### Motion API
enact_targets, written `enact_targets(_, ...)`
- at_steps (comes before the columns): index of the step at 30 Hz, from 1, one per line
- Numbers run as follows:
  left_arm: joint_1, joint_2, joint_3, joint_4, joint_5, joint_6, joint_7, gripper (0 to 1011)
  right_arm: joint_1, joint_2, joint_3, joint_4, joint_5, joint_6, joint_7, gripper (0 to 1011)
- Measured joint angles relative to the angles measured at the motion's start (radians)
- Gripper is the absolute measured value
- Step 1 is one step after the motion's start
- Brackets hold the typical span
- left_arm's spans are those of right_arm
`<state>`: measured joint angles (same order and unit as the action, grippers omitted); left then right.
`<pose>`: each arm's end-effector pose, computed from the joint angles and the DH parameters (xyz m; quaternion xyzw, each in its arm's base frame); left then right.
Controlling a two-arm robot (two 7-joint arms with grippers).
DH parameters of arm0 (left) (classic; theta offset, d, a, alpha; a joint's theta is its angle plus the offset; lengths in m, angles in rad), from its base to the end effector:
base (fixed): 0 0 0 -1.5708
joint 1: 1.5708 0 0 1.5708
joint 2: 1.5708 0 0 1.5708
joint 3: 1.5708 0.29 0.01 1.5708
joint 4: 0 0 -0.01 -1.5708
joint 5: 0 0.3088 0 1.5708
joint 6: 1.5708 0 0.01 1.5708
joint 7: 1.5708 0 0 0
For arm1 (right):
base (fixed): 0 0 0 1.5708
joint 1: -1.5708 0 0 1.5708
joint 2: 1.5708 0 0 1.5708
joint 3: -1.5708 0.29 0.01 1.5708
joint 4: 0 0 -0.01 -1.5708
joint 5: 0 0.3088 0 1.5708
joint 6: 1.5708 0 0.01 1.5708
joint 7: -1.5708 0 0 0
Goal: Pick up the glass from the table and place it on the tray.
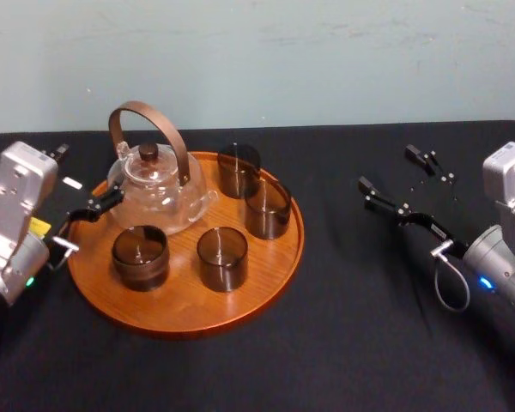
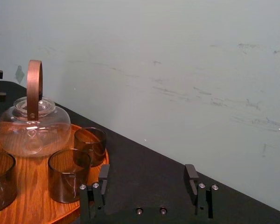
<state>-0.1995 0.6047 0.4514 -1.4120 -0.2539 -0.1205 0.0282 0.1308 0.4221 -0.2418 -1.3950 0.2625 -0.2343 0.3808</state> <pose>0.3581 0.0827 -0.3023 0.1415 -0.1324 0.5799 0.7913 0.3565 -0.0749 -0.3099 -0.0376 -0.0960 -0.4821 0.8700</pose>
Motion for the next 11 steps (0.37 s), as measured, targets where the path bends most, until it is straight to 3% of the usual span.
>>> enact_targets(11,0.0,0.0,0.0,0.0,0.0,0.0,0.0,1001,0.001,0.0,-0.001,0.0,0.001,0.0,0.001,1002)
